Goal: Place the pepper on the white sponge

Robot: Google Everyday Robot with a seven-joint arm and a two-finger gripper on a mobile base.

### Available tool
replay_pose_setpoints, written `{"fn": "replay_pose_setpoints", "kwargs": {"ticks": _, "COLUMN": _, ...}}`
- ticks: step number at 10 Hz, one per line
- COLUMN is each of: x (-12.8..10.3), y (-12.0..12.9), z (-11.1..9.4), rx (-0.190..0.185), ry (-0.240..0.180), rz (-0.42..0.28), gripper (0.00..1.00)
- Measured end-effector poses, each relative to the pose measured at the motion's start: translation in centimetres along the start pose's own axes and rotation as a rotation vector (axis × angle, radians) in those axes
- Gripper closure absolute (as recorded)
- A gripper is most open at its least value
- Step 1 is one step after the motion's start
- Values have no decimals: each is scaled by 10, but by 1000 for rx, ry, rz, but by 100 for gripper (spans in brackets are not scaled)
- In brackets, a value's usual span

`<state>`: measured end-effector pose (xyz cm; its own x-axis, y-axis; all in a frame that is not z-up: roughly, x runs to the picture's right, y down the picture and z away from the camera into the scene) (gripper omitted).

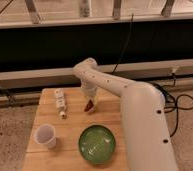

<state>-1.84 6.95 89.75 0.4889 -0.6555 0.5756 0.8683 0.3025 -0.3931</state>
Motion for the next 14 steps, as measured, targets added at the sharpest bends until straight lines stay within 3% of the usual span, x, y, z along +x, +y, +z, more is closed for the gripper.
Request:
{"fn": "replay_pose_setpoints", "kwargs": {"ticks": 8, "x": -12, "y": 1, "z": -4, "rx": 24, "ry": -9, "rz": -30, "gripper": 100}}
{"fn": "replay_pose_setpoints", "kwargs": {"ticks": 14, "x": -2, "y": 21, "z": -13, "rx": 42, "ry": -14, "rz": -6, "gripper": 100}}
